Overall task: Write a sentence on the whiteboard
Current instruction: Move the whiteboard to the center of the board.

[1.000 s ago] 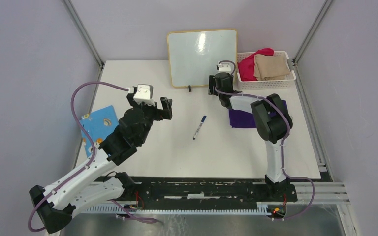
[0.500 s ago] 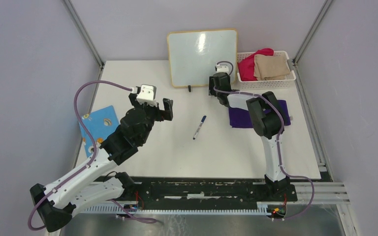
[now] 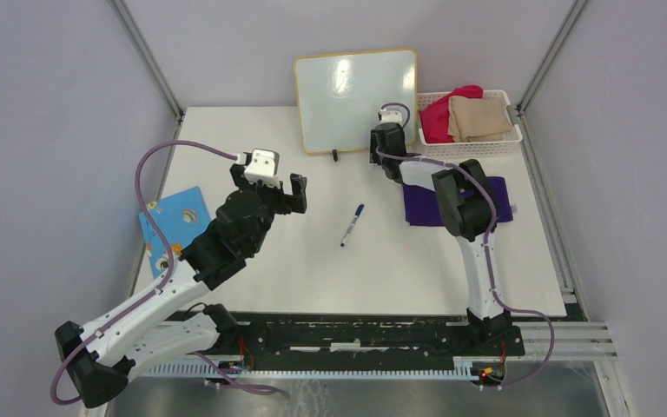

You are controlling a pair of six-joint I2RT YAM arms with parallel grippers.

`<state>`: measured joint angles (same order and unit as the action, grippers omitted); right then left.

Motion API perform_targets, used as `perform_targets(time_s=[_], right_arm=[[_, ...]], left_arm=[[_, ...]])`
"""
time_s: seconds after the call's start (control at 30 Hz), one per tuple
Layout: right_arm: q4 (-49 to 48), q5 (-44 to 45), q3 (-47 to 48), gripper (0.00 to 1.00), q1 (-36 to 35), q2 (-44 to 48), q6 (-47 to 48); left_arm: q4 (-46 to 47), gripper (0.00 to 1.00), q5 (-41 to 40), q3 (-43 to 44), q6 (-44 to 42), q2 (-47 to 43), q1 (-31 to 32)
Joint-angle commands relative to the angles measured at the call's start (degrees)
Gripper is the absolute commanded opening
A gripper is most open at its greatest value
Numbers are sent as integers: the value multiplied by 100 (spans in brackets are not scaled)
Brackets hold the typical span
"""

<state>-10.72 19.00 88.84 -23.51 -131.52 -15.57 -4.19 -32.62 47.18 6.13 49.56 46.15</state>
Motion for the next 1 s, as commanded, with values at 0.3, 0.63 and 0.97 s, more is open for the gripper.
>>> perform_targets(time_s=[0.3,0.63,0.97], right_arm=[[-382,-159,-360,27,29,211,140],[-577,-255,-1207,0,-59,754,279],[-929,-185,-2552,0,-469,1567,476]], left_arm=[[182,100,-16,79,-284,9,34],[166,100,-16,85,-271,-25,34],[164,100,-25,84,-275,-72,51]])
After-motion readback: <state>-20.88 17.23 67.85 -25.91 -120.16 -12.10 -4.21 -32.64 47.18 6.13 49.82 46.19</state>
